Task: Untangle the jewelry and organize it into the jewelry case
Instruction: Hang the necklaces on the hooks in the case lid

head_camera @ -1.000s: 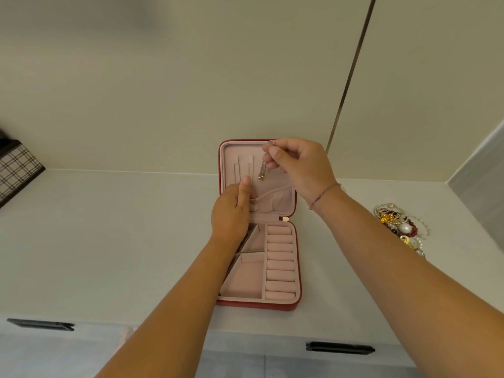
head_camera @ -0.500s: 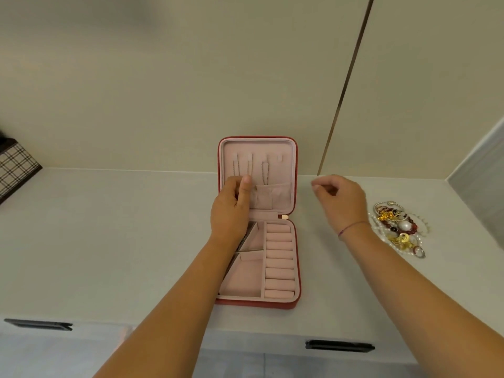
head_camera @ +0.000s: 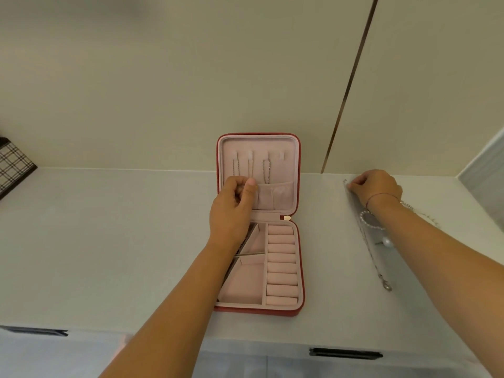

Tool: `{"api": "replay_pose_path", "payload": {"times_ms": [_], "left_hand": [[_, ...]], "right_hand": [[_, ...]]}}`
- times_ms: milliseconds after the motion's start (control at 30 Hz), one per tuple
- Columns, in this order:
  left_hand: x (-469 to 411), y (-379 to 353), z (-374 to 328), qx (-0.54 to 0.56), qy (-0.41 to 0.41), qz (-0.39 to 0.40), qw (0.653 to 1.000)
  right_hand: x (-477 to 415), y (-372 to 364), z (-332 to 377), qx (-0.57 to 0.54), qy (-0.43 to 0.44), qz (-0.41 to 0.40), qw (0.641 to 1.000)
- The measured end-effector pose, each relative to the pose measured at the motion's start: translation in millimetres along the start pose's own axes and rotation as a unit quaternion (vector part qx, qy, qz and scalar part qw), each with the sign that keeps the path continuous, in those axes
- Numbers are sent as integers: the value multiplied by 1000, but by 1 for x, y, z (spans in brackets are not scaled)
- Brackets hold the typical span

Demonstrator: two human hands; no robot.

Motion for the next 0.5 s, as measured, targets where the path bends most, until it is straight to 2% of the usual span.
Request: {"api": "replay_pose_path", "payload": {"times_ms": [133,300,400,500], "left_hand": [[0,0,0,7,2,-1,1000],[1,-1,1,10,0,0,1000],[0,-1,2,4,3,0,1000],[0,-1,3,1,6,-1,1000]], "right_hand": [[-6,-6,3,83,-16,20,996],[-2,-14,14,181,17,30,983],[-1,-14,15,182,32,30,982],[1,-6,12,160,51,-11,986]]}}
Point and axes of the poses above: each hand's wrist, its own x-axis away from the middle knuckle, its own y-axis out of the back of the hand, z = x × y, the point moved 9 cm from there along -x, towards the middle knuckle, and after that the axes turned 7 degrees about x, right-handed, at the moved point
